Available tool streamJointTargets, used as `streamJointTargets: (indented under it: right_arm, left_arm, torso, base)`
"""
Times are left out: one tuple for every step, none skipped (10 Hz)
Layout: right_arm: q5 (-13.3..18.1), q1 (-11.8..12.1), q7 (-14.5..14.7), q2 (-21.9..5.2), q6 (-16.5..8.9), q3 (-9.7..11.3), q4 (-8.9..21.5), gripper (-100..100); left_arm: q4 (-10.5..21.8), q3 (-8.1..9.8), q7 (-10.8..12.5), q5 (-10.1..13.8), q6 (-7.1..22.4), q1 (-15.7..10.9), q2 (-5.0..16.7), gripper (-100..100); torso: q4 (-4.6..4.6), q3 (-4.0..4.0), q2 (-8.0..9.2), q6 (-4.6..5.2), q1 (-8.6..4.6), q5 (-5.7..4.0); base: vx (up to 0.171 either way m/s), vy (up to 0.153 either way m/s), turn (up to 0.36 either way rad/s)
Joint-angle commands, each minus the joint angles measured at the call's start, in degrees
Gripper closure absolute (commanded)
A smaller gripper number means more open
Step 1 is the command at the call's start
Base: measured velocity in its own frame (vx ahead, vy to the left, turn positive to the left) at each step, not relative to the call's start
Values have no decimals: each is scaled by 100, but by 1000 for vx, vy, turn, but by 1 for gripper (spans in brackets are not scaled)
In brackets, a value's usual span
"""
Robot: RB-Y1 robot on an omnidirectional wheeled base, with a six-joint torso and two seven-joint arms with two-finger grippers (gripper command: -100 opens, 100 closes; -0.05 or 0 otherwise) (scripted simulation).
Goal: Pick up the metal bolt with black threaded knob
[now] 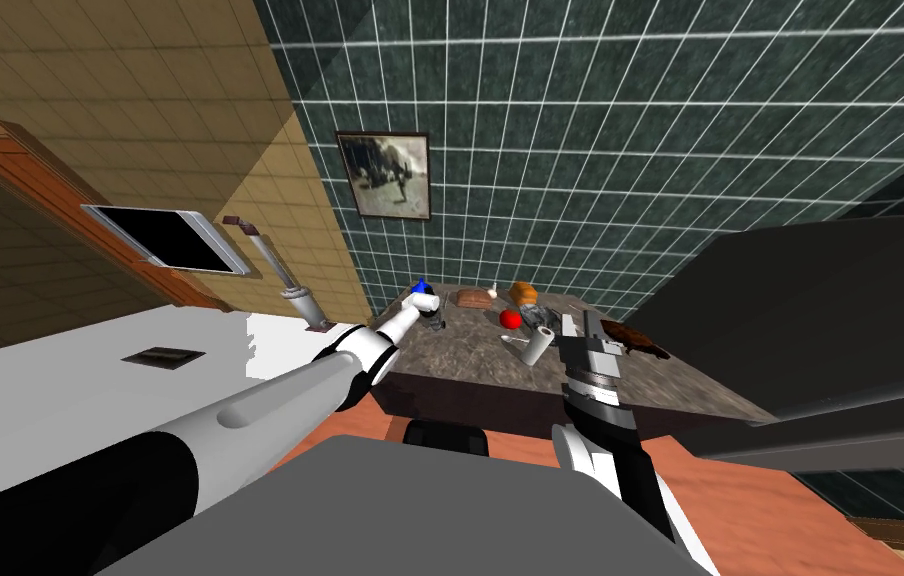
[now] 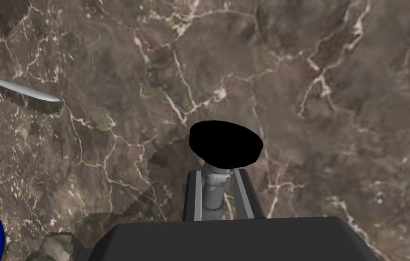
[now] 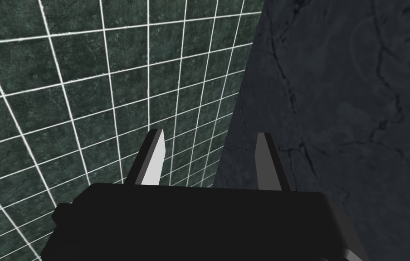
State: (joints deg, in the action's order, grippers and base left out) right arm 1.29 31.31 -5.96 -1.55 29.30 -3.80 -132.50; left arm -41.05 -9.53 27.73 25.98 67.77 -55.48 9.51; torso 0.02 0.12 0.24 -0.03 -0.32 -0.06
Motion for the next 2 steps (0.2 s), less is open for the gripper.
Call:
streamJointTargets:
  right_arm:
    - [0, 0, 0, 0, 0, 0, 0, 0]
    - [0, 0, 0, 0, 0, 0, 0, 0]
  left_arm:
    - [0, 0, 0, 0, 0, 0, 0, 100]
    - [22, 8, -28, 6, -3, -10, 5, 0]
  torso:
    - [0, 0, 0, 0, 0, 0]
    - [-1, -4, -8, 2, 13, 3]
  base:
    - [-28, -33, 12]
    - [-5, -6, -3]
